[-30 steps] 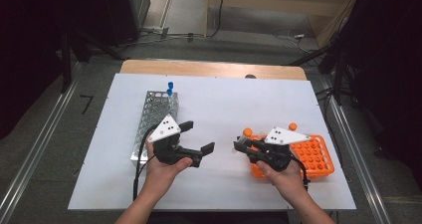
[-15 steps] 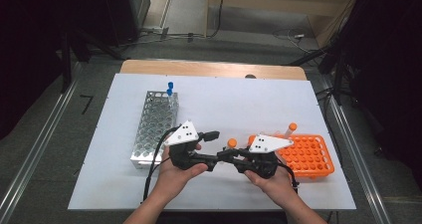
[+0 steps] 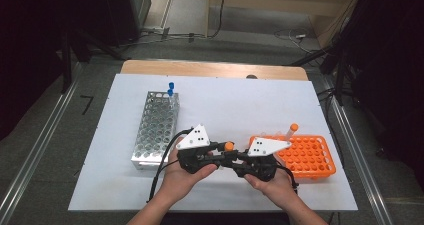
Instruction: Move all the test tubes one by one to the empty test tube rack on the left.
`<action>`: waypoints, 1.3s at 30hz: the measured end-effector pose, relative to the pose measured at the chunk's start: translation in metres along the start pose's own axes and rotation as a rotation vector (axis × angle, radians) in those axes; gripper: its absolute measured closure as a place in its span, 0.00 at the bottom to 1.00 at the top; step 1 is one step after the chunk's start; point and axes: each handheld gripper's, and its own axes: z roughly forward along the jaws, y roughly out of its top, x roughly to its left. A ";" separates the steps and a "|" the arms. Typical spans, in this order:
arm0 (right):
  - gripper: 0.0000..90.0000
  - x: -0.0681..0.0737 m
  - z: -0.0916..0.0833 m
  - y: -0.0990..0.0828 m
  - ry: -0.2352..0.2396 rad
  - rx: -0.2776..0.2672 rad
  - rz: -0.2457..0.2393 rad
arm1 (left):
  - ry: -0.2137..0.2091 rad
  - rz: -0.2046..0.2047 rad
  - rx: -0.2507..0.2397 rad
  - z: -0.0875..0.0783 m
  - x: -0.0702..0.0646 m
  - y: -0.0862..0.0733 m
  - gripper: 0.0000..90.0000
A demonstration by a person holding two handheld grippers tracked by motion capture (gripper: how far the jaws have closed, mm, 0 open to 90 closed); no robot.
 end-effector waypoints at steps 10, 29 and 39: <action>0.55 -0.010 -0.016 -0.002 0.025 -0.052 0.014 | 0.055 -0.007 -0.032 -0.010 0.009 0.006 0.79; 0.05 -0.039 -0.073 -0.030 -0.050 -0.095 0.041 | 0.260 -0.066 -0.110 -0.056 0.064 0.013 0.79; 0.00 -0.048 -0.078 -0.035 -0.055 -0.098 0.048 | 0.405 -0.109 -0.144 -0.080 0.103 0.012 0.79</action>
